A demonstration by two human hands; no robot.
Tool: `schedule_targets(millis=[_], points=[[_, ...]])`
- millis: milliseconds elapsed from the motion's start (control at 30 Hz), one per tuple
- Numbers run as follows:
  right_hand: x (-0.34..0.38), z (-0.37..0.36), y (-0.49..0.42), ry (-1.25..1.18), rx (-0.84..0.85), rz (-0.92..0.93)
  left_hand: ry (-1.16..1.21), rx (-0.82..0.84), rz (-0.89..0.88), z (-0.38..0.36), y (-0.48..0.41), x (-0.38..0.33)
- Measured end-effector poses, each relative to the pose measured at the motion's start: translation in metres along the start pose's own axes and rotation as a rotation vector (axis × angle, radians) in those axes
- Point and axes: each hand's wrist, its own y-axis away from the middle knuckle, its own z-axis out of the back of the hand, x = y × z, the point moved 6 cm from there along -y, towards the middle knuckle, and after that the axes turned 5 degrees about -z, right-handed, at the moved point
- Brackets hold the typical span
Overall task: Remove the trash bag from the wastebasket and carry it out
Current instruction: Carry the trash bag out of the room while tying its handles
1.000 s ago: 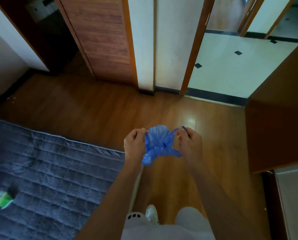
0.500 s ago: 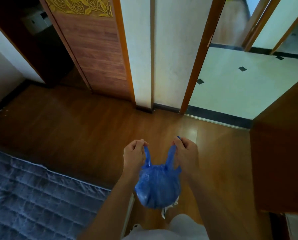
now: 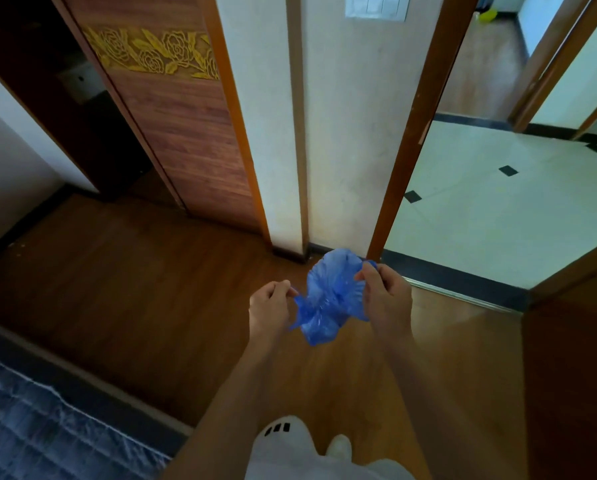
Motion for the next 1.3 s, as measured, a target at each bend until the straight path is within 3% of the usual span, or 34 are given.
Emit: schedule_targets(millis=[200,400,800,1033,1300], points=[[-0.007,0.003,-0.055,0.053,-0.003,-0.019,0.019,0.018,-0.003,-0.037,-0.042,-0.012],[-0.013,-0.008,-0.113,0.088,-0.022,-0.075,0.058,0.142,0.041,-0.071,-0.102,-0.024],[0.004,-0.097,-0.266,0.145,-0.092,-0.147,0.038,0.261,0.043,-0.114,-0.279,-0.064],[0.017,-0.131,-0.322,0.201,-0.142,-0.075,0.08,0.109,-0.002,-0.114,-0.353,-0.087],[0.021,-0.136,-0.38,0.311,-0.242,0.003,0.154,0.193,-0.002,-0.142,-0.392,-0.099]])
